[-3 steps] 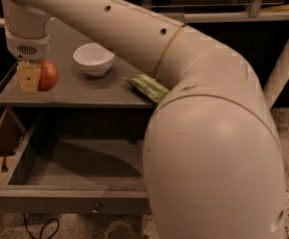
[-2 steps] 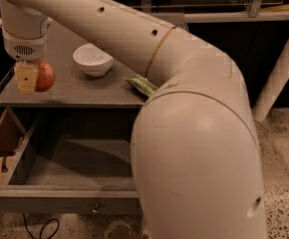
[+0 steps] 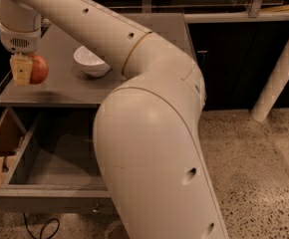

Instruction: Pick apple from top drawer and place on counter

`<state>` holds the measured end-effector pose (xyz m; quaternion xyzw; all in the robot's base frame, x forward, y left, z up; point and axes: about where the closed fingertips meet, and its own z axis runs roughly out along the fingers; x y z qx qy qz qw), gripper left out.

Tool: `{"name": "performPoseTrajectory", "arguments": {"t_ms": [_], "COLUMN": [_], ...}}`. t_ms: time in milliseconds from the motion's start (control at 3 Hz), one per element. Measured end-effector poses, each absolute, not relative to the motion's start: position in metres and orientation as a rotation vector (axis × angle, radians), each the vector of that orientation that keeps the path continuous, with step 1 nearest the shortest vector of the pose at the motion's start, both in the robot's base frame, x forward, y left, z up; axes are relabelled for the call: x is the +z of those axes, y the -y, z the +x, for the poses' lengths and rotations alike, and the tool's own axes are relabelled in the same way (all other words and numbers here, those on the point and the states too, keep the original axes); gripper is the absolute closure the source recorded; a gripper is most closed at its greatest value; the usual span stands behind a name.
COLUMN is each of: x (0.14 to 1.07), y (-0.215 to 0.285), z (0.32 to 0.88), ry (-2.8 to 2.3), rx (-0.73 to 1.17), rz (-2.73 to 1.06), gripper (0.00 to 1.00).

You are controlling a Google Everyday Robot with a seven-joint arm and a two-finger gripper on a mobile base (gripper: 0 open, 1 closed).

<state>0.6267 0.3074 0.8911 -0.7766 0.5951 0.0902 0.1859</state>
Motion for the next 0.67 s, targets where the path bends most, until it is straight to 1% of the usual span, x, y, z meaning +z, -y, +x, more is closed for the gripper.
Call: {"name": "performPoseTrajectory", "arguments": {"t_ms": [667], "x": [0.867], "y": [-0.326], "z": [0.643], "ry": [-1.659], "rx": [0.318], "rz": [-2.211], "gripper": [1.00]}}
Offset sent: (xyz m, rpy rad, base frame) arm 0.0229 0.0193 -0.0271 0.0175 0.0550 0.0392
